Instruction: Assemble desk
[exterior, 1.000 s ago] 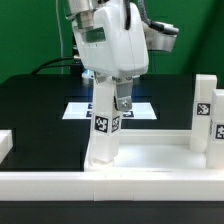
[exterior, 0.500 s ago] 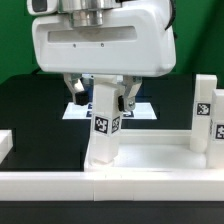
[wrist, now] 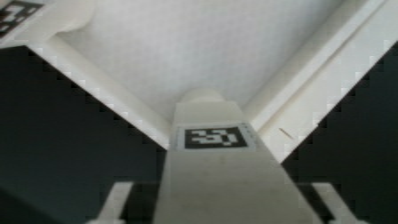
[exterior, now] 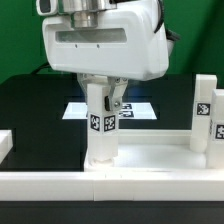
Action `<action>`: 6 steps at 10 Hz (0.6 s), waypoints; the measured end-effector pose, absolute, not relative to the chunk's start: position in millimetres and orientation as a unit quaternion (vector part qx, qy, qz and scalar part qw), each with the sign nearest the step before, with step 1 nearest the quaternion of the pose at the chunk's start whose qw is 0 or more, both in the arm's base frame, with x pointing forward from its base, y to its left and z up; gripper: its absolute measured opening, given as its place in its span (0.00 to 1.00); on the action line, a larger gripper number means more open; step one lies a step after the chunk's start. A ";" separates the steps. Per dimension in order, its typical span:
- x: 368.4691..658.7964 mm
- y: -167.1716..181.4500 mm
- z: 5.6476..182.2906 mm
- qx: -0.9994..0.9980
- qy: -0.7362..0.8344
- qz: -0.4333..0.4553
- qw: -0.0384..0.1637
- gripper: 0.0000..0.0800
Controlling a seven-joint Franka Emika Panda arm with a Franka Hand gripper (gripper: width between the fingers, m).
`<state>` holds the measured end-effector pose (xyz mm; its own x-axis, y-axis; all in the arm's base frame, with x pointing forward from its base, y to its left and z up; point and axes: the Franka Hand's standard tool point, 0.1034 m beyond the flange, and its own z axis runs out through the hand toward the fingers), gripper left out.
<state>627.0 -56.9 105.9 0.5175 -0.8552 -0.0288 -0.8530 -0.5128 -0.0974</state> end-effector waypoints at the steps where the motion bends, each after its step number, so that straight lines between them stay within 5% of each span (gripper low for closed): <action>1: 627.0 -57.6 106.0 -0.835 0.548 -0.008 0.052 0.36; 4: 631.0 -60.3 105.2 -0.658 0.746 0.002 0.097 0.36; 6: 630.6 -60.3 104.8 -0.625 0.774 0.003 0.101 0.36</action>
Offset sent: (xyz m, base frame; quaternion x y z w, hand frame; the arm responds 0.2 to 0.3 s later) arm 0.0038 0.0058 -0.0053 0.1124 -0.0887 0.4054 0.9028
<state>630.6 -60.3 104.8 -0.1989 -0.9669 -0.1598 -0.9680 0.2193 -0.1221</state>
